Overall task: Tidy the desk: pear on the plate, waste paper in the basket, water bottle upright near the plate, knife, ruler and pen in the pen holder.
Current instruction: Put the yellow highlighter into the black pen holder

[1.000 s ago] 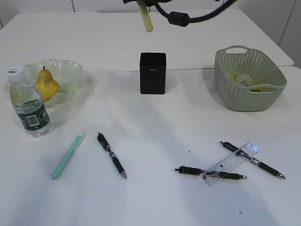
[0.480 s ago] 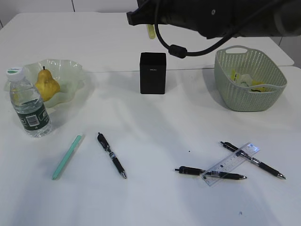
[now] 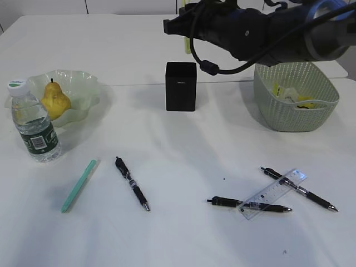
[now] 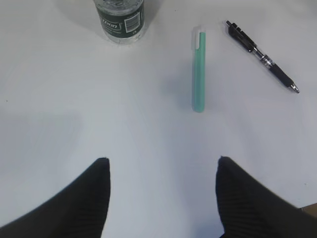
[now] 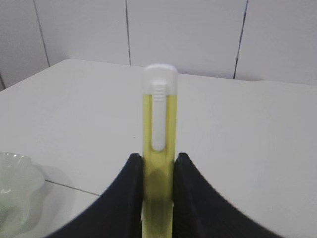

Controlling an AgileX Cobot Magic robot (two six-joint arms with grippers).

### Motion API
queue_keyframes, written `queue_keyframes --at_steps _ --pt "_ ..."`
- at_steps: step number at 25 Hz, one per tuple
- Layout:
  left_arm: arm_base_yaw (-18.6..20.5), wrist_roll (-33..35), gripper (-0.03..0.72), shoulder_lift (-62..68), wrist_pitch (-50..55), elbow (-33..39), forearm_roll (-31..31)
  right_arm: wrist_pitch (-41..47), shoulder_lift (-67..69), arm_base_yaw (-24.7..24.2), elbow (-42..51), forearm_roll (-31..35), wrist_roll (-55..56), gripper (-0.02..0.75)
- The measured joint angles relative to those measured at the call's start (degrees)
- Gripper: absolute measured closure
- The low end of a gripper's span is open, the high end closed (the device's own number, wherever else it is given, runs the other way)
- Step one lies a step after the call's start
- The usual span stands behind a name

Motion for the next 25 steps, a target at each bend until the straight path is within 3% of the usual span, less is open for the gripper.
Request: queue_keyframes --at_steps 10,25 --pt "0.00 0.00 0.221 0.00 -0.46 0.00 -1.31 -3.35 3.91 -0.89 -0.59 1.80 0.00 0.577" --pt "0.00 0.00 0.221 0.00 -1.44 0.00 -2.31 -3.58 12.50 -0.89 -11.52 1.80 0.00 0.577"
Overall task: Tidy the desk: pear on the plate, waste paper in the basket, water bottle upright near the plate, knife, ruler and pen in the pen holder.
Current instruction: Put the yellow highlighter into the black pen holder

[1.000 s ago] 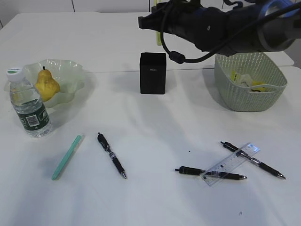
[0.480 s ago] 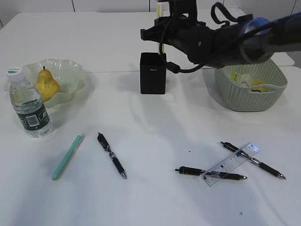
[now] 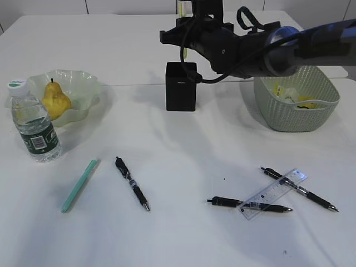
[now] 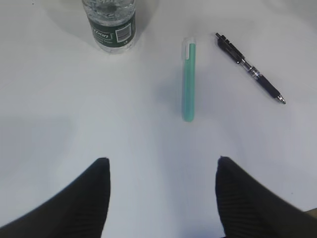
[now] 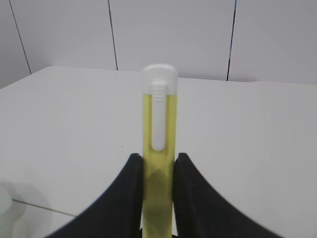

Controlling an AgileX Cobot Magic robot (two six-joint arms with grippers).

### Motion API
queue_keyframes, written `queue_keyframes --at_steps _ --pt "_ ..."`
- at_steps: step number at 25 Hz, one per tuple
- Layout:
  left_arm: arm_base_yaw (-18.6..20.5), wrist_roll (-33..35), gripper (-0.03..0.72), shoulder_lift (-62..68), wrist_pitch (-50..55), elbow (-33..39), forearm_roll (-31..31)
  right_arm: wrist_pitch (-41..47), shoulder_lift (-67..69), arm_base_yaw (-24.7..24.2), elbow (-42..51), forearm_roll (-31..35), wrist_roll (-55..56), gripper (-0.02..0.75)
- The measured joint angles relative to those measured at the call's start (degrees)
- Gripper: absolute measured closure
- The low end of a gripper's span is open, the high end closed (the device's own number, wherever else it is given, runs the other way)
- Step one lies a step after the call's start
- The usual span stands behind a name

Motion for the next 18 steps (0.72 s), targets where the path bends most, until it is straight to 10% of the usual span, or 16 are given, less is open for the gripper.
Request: queue_keyframes --at_steps 18 --pt "0.00 0.00 0.222 0.00 -0.24 0.00 -0.25 -0.73 4.47 -1.31 -2.95 -0.14 0.00 0.577"
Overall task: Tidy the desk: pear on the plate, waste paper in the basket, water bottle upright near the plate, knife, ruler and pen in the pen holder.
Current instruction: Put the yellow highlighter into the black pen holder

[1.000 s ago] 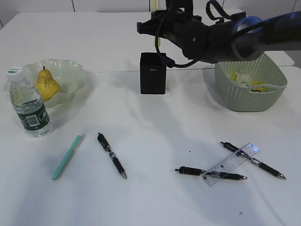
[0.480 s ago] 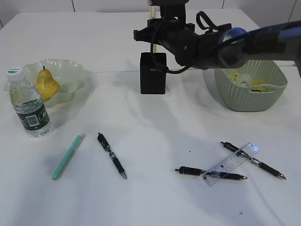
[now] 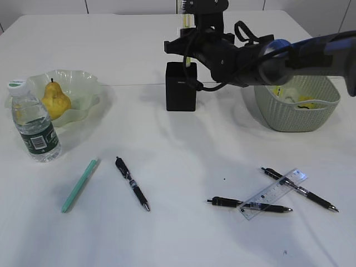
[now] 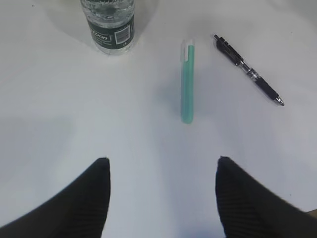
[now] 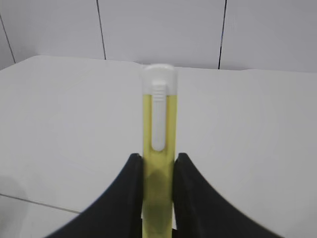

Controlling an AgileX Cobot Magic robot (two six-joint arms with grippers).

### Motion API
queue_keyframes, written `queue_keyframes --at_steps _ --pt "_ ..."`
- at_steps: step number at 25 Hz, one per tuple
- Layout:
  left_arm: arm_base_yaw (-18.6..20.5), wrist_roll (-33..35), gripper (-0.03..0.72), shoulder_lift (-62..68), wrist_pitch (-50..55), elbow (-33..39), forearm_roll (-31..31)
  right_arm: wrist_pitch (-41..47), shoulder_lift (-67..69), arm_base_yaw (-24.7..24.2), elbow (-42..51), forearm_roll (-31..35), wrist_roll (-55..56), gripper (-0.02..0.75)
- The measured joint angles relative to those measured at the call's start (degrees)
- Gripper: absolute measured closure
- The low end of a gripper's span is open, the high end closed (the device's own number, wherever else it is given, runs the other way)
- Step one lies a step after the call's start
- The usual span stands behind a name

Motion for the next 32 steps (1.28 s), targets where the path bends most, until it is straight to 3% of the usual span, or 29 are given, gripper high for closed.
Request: queue_keyframes --at_steps 11,32 --pt "0.00 0.00 0.222 0.00 -0.21 0.00 -0.12 3.88 4.55 -0.33 -7.64 0.00 0.00 0.577" --pt "0.00 0.00 0.222 0.00 -0.24 0.00 -0.15 8.92 5.36 -0.33 -7.80 0.00 0.00 0.568"
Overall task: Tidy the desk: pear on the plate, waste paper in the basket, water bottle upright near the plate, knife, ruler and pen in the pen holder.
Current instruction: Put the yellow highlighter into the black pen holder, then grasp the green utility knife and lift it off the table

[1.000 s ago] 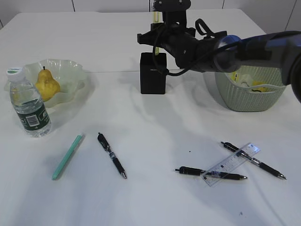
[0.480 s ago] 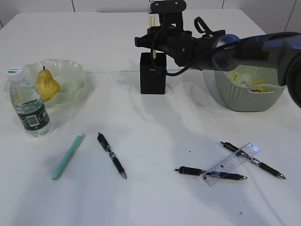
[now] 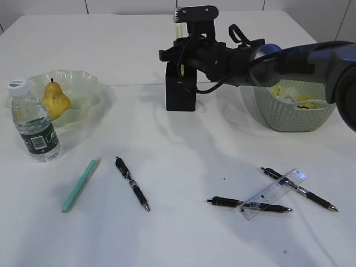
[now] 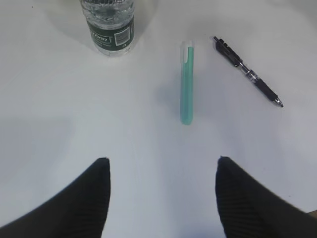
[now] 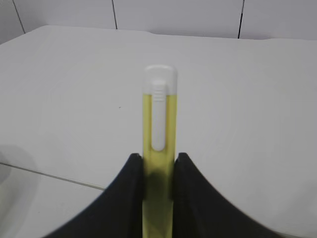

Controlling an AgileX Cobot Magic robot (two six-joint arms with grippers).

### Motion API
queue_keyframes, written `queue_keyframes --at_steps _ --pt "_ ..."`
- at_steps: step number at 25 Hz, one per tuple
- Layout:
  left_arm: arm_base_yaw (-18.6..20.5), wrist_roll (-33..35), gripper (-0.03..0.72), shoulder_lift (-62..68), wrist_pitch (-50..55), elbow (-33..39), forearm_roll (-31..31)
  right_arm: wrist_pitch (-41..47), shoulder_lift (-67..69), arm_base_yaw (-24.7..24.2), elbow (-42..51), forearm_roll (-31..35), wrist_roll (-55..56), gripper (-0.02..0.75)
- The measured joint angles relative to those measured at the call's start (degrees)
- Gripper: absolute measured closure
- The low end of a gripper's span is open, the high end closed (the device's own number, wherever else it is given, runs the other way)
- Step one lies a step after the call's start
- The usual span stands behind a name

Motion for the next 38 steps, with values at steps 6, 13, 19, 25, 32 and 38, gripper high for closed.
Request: queue_keyframes --at_steps 6,13,19,25,32,38 --pt "0.00 0.00 0.222 0.00 0.00 0.00 0.00 0.00 0.00 0.00 0.00 0.00 0.00 0.556" --pt "0.00 0.00 0.222 0.00 0.00 0.00 0.00 0.50 0.00 0.00 0.00 0.00 0.00 0.487" --pt "0.00 0.00 0.222 0.00 0.00 0.00 -0.10 2.30 0.00 0.00 0.00 0.10 0.00 0.476" --pt "0.00 0.00 0.222 0.00 -0.10 0.00 -0.10 5.89 -0.67 0.00 0.00 0.10 0.00 0.472" --pt "0.00 0.00 0.222 0.00 -0.10 0.00 -0.10 13.70 -4.87 -1.46 -0.10 -0.43 0.00 0.471" --pt "0.00 0.00 0.222 0.00 -0.10 0.00 -0.10 22.22 -6.93 -2.48 -0.10 -4.24 -1.38 0.471"
